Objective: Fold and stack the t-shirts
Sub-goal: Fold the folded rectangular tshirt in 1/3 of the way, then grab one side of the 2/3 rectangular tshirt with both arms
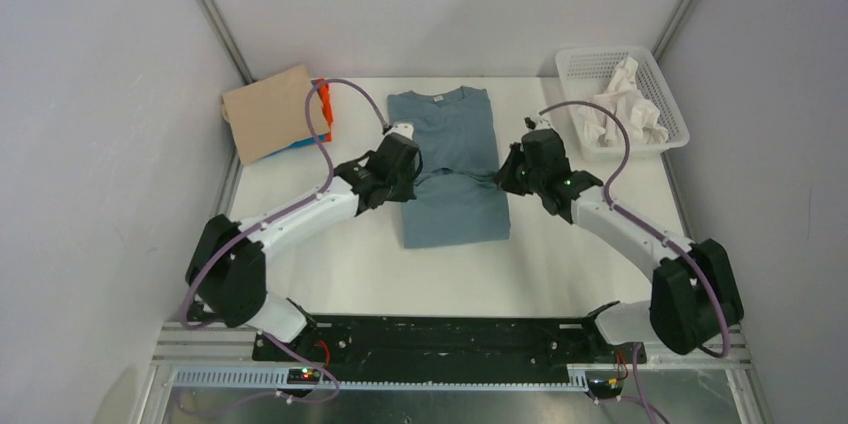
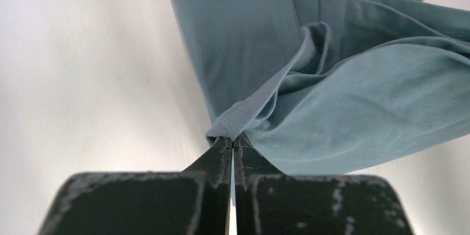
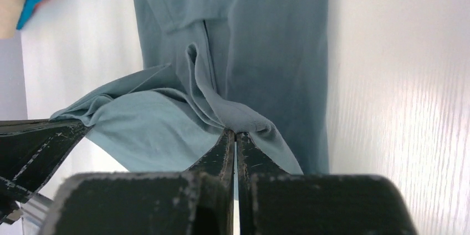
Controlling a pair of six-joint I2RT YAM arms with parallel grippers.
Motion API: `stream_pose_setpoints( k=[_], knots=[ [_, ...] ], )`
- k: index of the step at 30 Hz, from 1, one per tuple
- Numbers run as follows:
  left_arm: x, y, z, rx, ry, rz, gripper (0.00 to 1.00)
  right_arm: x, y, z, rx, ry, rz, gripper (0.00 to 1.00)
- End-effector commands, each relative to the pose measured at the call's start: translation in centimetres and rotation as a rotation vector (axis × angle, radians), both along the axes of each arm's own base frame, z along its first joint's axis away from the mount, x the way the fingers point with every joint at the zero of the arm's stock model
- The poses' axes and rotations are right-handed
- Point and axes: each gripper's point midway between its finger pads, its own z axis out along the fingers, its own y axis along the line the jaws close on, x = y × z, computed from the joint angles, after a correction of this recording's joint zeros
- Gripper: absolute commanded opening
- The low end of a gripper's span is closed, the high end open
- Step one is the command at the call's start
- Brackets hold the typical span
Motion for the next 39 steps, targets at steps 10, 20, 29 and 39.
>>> stream_pose_setpoints(
  k=[10, 20, 29, 39],
  knots=[
    [8.9, 0.8, -1.2, 0.02, 0.014, 0.007, 0.01, 10.4, 0.9, 0.2, 0.009, -0.102, 0.044, 0.0],
    [11.9, 1.2, -4.2, 0.007, 0.086, -0.01, 0.49, 14.6, 0.5, -3.4, 0.069, -0.039, 0.024, 0.31],
    [9.5, 2.3, 0.6, -0.074, 0.016, 0.016, 0.99, 11.5, -1.3, -1.4, -0.026, 0.013, -0.009, 0.99],
    [-1.8, 2.2, -3.3, -0.18, 0.105, 0.066, 1.0, -0.9, -2.5, -5.7, -0.014, 0.144, -0.026, 0.99]
  ],
)
